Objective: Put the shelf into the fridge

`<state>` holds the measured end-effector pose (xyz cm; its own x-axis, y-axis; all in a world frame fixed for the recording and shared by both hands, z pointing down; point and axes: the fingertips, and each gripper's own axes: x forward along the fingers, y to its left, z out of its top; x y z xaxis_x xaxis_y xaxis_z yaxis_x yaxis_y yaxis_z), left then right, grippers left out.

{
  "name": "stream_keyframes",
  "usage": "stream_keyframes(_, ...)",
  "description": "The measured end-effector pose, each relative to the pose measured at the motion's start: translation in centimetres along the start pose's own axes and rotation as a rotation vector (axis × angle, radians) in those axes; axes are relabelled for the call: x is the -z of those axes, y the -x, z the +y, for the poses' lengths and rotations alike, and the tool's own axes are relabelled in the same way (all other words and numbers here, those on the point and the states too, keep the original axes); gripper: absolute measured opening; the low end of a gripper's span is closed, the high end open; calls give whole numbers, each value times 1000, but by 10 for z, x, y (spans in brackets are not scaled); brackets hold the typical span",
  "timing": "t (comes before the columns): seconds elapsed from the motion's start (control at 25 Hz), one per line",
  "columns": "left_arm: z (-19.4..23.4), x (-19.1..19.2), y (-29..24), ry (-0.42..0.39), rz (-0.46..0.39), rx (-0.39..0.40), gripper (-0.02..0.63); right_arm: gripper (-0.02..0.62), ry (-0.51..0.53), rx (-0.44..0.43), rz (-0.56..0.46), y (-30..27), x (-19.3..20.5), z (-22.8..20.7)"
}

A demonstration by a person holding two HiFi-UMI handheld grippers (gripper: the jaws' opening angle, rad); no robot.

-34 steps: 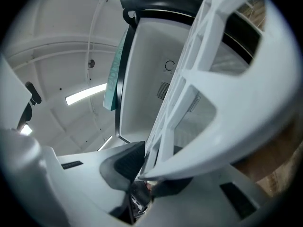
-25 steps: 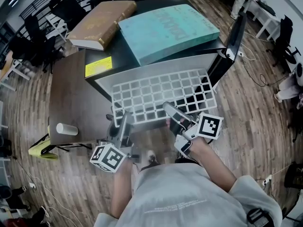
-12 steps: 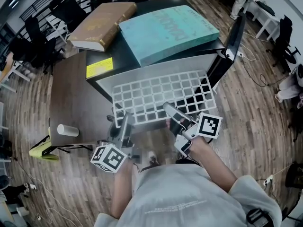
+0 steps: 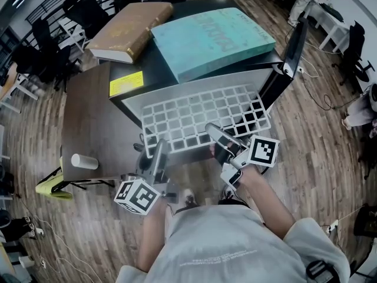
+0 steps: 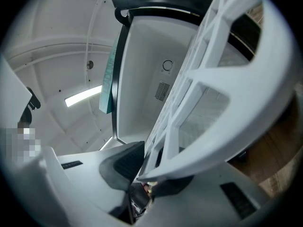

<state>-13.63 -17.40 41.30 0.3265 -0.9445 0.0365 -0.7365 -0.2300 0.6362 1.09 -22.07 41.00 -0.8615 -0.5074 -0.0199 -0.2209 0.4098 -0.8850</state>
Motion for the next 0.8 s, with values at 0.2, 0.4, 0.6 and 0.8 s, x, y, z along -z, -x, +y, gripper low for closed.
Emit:
stream_keyframes(0.2,0,-4,-5,7,-1,4,184,72,8,1,5,-5,-5,0)
stream_keyframes(0.4,0,-9,-11,14,-4,1,184,74,13,-5,13,-10,-12,1)
stream_keyframes(0.6,4,-13,-19,13,2,-1,184,75,16,-3,18,-17,-17,-2)
stream_keyframes(0.8,9,-17,-29,2,2,4,184,75,35,-5,18,-24,-25,-7)
